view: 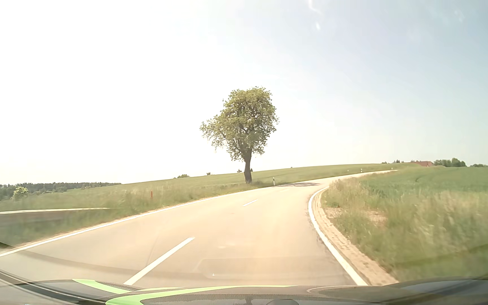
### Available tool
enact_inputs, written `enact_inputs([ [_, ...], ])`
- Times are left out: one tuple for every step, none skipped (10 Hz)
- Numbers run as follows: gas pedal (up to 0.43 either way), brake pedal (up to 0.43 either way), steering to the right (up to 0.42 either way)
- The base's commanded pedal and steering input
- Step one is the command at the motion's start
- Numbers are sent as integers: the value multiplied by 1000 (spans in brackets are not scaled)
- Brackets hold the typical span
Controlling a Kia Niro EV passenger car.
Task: Follow the waypoints while adhering to traffic rules and regulations
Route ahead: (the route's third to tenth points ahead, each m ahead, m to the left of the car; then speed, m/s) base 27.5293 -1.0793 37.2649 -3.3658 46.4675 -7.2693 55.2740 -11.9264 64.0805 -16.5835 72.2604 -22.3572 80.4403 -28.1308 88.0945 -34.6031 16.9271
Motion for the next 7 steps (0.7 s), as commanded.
enact_inputs([
  [110, 0, 40],
  [110, 0, 41],
  [110, 0, 45],
  [118, 0, 48],
  [157, 0, 49],
  [157, 0, 50],
  [169, 0, 50],
])
